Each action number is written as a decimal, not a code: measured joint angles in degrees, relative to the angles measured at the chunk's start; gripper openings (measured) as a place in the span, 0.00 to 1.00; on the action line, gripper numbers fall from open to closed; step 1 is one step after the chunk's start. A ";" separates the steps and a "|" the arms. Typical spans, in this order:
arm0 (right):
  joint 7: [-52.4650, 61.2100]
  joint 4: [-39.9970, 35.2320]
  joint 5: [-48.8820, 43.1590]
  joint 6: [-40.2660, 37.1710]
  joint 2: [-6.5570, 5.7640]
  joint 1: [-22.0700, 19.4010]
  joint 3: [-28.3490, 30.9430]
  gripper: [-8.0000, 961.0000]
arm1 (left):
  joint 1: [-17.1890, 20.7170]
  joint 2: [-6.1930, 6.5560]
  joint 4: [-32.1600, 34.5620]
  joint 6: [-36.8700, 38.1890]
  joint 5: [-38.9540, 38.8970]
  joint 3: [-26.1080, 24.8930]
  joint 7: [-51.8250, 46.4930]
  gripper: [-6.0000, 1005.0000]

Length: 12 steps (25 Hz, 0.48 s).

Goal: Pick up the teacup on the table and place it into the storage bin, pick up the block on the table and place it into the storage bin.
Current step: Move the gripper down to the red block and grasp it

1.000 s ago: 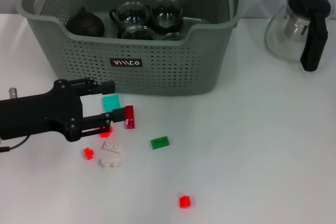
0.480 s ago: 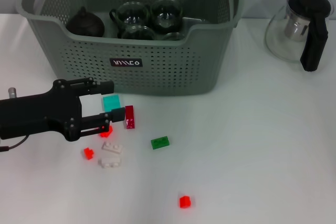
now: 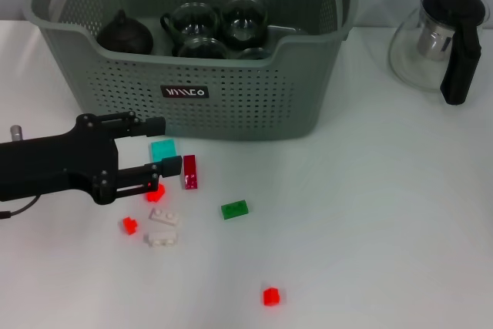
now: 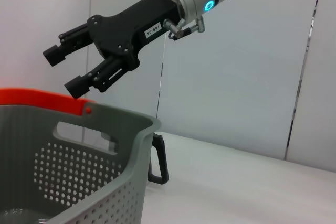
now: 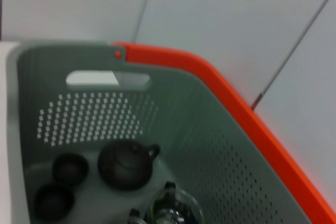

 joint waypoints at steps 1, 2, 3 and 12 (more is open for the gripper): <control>-0.13 -0.70 0.86 -0.54 -0.04 -0.46 0.04 0.92 | -0.03 0.03 0.05 0.01 0.01 -0.03 0.01 0.65; -0.31 -1.79 2.27 -1.64 -0.19 -1.08 0.10 0.92 | -0.04 0.06 0.10 0.01 0.02 -0.04 0.01 0.65; -0.43 -2.92 3.83 -2.86 -0.42 -1.76 0.21 0.92 | -0.06 0.08 0.15 0.01 0.03 -0.03 0.01 0.65; 0.07 -19.75 17.65 -21.12 -1.34 -14.30 2.75 0.91 | -0.11 0.17 0.58 0.38 1.70 0.45 0.62 0.65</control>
